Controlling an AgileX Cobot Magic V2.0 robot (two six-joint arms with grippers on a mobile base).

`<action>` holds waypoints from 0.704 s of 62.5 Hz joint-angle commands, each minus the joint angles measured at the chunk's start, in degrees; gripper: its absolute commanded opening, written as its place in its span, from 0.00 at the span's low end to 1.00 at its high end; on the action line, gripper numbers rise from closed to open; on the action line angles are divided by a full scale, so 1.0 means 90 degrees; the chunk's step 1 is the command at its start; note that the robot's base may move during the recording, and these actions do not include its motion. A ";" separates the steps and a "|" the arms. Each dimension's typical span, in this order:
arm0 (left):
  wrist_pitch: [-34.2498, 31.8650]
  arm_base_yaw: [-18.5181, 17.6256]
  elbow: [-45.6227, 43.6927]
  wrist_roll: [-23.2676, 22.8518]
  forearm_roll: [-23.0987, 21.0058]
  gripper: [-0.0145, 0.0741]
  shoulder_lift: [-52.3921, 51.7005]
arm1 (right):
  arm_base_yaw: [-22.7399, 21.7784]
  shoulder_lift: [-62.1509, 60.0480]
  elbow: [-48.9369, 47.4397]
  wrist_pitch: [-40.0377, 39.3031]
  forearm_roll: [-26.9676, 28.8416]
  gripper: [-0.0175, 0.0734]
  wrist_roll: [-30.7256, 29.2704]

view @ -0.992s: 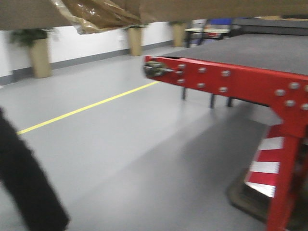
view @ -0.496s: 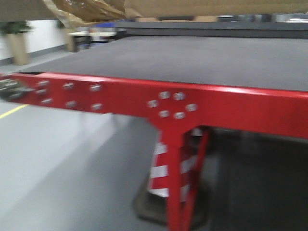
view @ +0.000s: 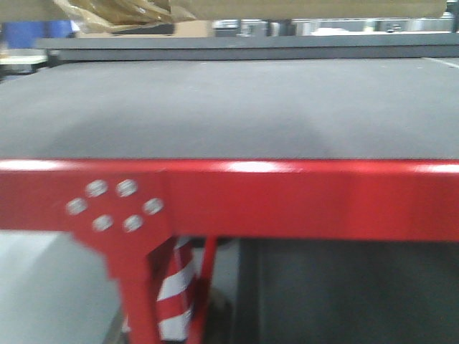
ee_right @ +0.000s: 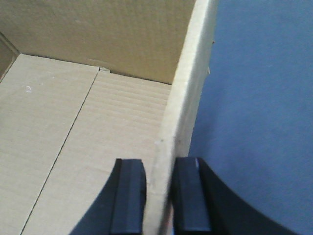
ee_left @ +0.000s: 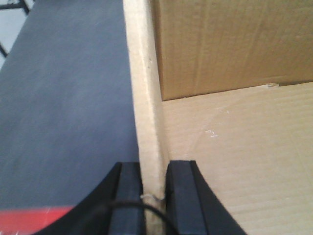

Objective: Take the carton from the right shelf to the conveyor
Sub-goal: 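Hold the carton while the base drives up to the red conveyor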

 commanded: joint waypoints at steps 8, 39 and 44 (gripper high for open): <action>-0.0049 0.0031 -0.0034 0.0024 0.0689 0.15 -0.0045 | -0.0002 -0.0087 -0.0033 -0.0140 -0.0051 0.12 -0.0047; -0.0049 0.0031 -0.0034 0.0024 0.0689 0.15 -0.0045 | -0.0002 -0.0087 -0.0033 -0.0140 -0.0051 0.12 -0.0047; -0.0049 0.0031 -0.0034 0.0024 0.0689 0.15 -0.0045 | -0.0002 -0.0087 -0.0033 -0.0140 -0.0051 0.12 -0.0047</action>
